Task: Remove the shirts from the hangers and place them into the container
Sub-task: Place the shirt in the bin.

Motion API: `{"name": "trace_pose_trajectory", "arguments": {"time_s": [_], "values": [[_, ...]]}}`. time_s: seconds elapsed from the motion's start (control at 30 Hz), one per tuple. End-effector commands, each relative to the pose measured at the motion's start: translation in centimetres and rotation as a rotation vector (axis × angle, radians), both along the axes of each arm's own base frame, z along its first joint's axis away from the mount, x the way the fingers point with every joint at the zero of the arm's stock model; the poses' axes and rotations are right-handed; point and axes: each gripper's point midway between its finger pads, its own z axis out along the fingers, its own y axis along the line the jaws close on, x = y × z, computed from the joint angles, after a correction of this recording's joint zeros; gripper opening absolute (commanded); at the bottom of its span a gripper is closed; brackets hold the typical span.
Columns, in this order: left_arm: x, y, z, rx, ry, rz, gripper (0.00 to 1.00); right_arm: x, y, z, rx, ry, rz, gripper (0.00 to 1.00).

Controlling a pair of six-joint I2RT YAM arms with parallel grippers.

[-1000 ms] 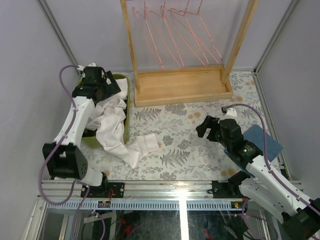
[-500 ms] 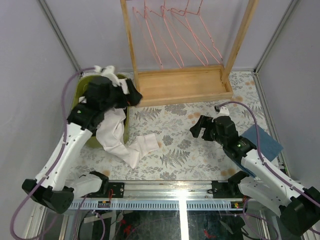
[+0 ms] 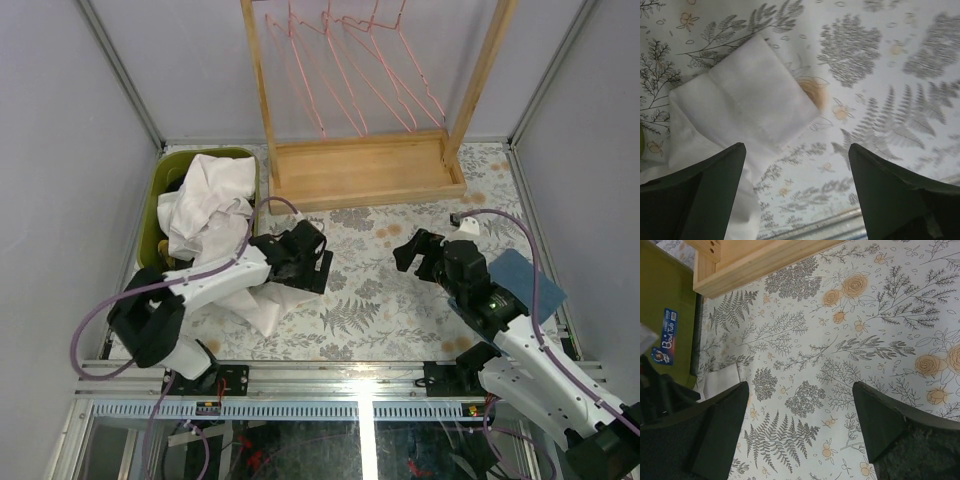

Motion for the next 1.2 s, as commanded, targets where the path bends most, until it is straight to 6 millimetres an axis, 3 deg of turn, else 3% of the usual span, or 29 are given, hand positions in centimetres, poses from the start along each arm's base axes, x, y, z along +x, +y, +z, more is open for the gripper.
{"name": "trace_pose_trajectory", "arguments": {"time_s": [0.0, 0.33, 0.53, 0.67, 0.73, 0.8, 0.93, 1.0, 1.1, 1.17], "values": [[1.6, 1.3, -3.0, 0.129, -0.014, 0.125, 0.82, 0.4, -0.5, 0.0, -0.008, -0.006, -0.038, 0.92], [1.1, 3.2, -7.8, 0.279, 0.058, 0.181, 0.70, 0.4, -0.5, -0.7, -0.034, 0.019, -0.036, 0.92], [-0.8, 3.2, -11.1, 0.295, 0.160, 0.129, 0.25, 0.4, -0.6, -0.9, -0.042, 0.029, -0.034, 0.92], [-0.4, 2.9, -9.8, 0.271, 0.130, 0.128, 0.01, 0.3, -0.8, -0.9, -0.054, 0.029, -0.043, 0.92], [0.5, 2.3, -7.6, 0.232, 0.083, 0.118, 0.00, 0.3, -0.9, -0.9, -0.052, 0.026, -0.044, 0.92], [1.8, 1.6, -3.9, 0.180, -0.001, 0.115, 0.00, 0.3, -0.9, -0.8, -0.048, 0.026, -0.045, 0.92], [4.8, 1.3, 5.9, 0.072, -0.240, 0.138, 0.00, 0.3, -0.9, -0.7, -0.051, 0.029, -0.048, 0.92], [5.8, 1.9, 11.5, 0.021, -0.372, 0.167, 0.00, 0.2, -1.1, -0.9, -0.057, 0.032, -0.053, 0.92], [7.0, 4.4, 19.4, -0.002, -0.574, 0.246, 0.00, 0.2, -1.0, -1.0, -0.050, 0.029, -0.053, 0.92], [7.3, 6.6, 23.2, 0.013, -0.680, 0.303, 0.00, 0.3, -0.9, -1.0, -0.043, 0.027, -0.052, 0.92]]}}
